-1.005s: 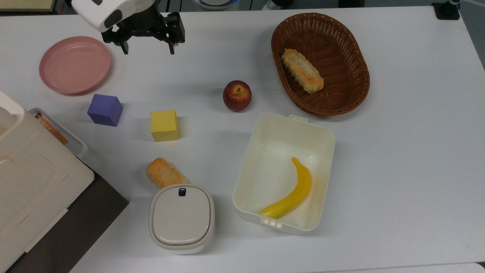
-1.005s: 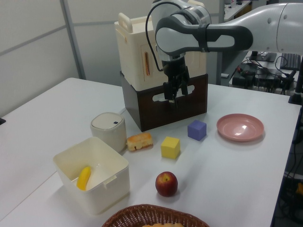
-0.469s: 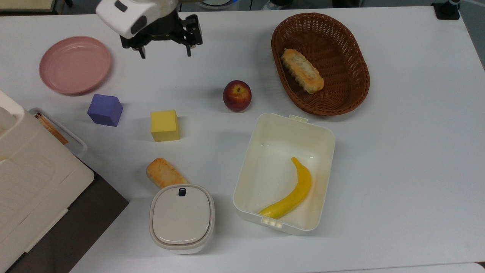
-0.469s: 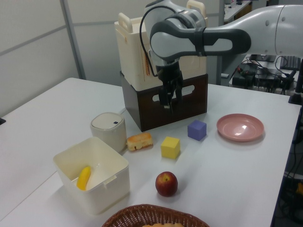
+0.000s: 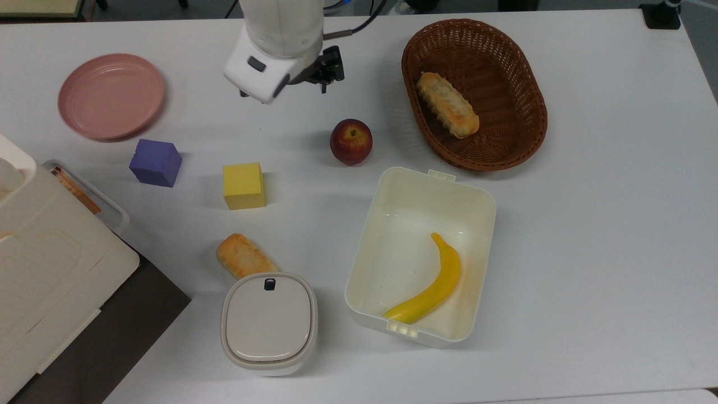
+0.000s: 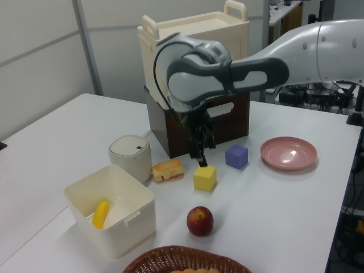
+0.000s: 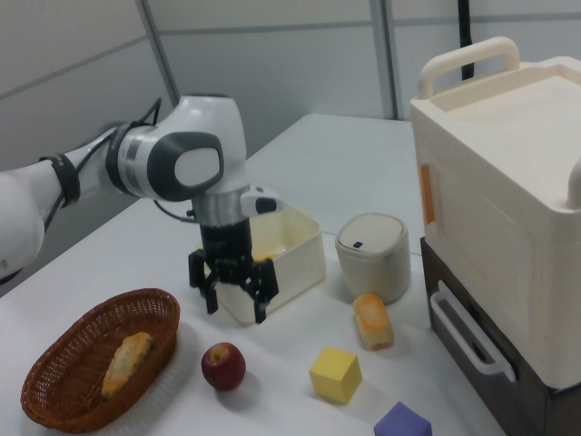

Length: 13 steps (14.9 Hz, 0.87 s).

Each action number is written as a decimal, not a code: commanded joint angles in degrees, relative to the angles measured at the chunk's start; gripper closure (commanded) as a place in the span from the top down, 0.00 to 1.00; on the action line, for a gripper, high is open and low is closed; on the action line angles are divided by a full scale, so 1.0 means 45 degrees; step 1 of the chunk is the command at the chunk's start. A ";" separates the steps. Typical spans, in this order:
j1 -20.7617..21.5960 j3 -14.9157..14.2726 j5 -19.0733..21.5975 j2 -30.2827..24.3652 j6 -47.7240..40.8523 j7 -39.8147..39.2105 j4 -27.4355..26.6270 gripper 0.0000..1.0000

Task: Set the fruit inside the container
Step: 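Move the open gripper toward the red apple, then lower the gripper over the red apple and close on it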

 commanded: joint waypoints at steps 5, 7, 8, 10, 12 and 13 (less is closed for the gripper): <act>0.1332 -0.0065 -0.0307 0.1416 -0.0992 -0.0060 -0.0514 1.00; 0.1488 -0.0065 -0.0307 0.1729 -0.0973 -0.0059 -0.0612 1.00; 0.1605 -0.0065 -0.0307 0.1904 -0.0992 -0.0040 -0.0612 1.00; 0.1859 -0.0084 -0.0327 0.2275 -0.0934 0.0387 -0.0612 1.00; 0.1919 -0.0065 -0.0346 0.2550 -0.0817 0.0740 -0.0593 1.00; 0.1938 -0.0065 -0.0346 0.2667 -0.0778 0.0761 -0.0554 1.00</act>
